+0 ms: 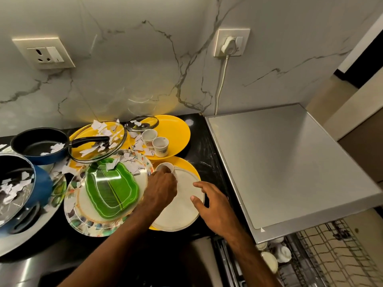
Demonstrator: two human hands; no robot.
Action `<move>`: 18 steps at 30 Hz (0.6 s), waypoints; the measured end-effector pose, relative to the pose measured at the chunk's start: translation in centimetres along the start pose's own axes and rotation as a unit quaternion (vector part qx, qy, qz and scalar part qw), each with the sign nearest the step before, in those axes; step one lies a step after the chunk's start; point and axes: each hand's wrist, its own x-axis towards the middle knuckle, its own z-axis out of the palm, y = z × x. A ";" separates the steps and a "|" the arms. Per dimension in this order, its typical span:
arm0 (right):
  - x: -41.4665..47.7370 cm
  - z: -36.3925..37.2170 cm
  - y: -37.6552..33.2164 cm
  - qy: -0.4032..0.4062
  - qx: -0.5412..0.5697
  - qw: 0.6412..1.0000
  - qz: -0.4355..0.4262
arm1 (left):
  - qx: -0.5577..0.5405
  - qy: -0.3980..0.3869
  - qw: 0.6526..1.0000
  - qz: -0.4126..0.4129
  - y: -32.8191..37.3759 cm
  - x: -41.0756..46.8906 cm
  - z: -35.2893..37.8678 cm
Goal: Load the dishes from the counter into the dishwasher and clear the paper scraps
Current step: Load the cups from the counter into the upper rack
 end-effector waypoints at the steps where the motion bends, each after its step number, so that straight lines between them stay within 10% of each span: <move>1: 0.0 0.0 0.1 -0.001 0.001 1.000 0.002 | -0.010 0.006 1.000 0.004 0.1 0.0 -0.1; 10: -1.0 -1.9 2.6 0.064 0.080 0.993 0.058 | -0.198 -0.011 0.975 0.098 6.2 0.4 -2.1; 18: -5.9 -7.3 6.9 0.162 0.114 0.977 0.074 | -0.507 -0.195 0.839 0.024 15.5 0.5 -0.7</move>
